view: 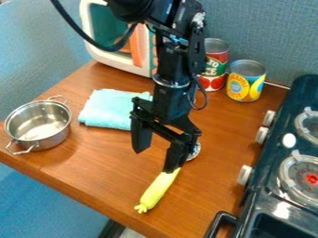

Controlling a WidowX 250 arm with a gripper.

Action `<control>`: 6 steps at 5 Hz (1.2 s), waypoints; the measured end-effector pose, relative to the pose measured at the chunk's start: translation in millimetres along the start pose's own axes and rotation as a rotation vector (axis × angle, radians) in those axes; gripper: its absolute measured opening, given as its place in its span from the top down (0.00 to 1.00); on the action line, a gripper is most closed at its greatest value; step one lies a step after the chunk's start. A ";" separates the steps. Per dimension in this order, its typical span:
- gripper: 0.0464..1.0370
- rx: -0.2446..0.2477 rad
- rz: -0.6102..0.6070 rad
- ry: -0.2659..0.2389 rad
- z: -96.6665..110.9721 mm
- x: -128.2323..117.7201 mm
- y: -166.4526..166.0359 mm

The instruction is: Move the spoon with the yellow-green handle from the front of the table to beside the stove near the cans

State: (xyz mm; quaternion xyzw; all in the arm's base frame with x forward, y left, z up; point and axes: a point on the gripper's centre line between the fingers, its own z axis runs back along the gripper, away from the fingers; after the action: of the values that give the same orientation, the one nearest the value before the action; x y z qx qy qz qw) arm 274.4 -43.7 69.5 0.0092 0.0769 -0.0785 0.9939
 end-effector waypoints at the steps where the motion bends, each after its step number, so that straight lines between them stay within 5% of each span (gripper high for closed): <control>1: 0.04 -0.002 0.002 0.032 -9.0 -2.1 0.2; 4: 0.04 -0.034 -0.035 0.004 -20.8 -9.0 -4.6; 6: 0.04 0.008 0.023 0.100 -46.2 -0.7 0.8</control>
State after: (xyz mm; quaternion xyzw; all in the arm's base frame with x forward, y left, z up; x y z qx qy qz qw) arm 266.8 -41.3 24.0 0.0182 0.1258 -0.0668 0.9896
